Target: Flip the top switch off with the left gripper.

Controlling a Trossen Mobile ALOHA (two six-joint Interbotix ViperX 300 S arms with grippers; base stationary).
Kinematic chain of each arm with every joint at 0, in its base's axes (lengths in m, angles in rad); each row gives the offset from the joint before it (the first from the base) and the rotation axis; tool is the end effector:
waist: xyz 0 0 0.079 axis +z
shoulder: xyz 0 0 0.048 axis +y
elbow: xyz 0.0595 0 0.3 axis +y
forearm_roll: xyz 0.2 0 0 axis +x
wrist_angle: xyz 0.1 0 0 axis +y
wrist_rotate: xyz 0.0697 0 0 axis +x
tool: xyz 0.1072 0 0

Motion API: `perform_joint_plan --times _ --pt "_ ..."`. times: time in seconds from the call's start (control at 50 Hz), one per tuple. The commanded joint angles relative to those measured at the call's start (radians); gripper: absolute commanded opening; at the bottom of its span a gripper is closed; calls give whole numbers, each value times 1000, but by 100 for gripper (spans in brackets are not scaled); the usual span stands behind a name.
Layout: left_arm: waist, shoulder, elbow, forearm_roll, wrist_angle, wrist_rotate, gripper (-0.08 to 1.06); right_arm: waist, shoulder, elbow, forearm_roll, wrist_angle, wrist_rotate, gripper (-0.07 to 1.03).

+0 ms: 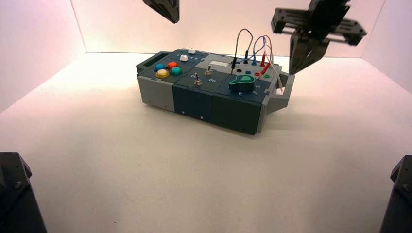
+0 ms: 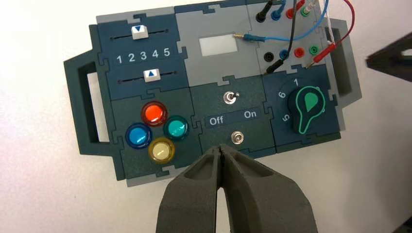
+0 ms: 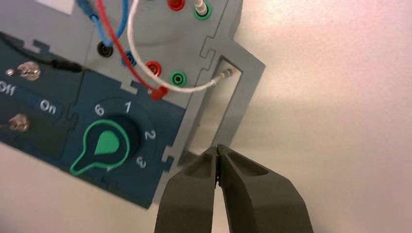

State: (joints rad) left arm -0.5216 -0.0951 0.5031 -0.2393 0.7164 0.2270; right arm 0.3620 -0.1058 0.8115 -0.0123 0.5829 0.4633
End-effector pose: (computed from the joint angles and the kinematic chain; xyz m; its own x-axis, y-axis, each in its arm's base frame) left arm 0.3190 -0.2151 0.1557 0.3032 -0.3538 -0.8848 0.5866 0.8011 -0.1193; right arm 0.2857 0.1069 0.0671 0.2628 0.0923 -0.9604 0.0763 0.9903 0.1161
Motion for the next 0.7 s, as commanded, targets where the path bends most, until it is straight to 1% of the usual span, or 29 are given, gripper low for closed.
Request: perform_joint_plan --times 0.02,0.08,0.24,0.26,0.34,0.5,0.7 --pt "-14 -5 -17 8 -5 -2 -3 -2 15 -18 9 -35 8 -2" --pt "-17 2 -17 8 -5 -2 -3 -2 31 -20 12 -43 8 -2" --pt "-51 29 -17 9 -15 -2 -3 -3 84 -37 12 -52 8 -2" --pt "-72 41 -14 12 -23 -3 -3 -2 101 -41 11 -60 6 -2" --pt "-91 63 -15 14 -41 -5 -3 -2 114 -48 11 -67 6 -2" --pt "-101 115 -31 14 -67 -6 -3 -2 130 -51 11 -87 6 -2" --pt "-103 169 -64 3 -84 -6 -3 0 152 -54 12 -106 5 -2"
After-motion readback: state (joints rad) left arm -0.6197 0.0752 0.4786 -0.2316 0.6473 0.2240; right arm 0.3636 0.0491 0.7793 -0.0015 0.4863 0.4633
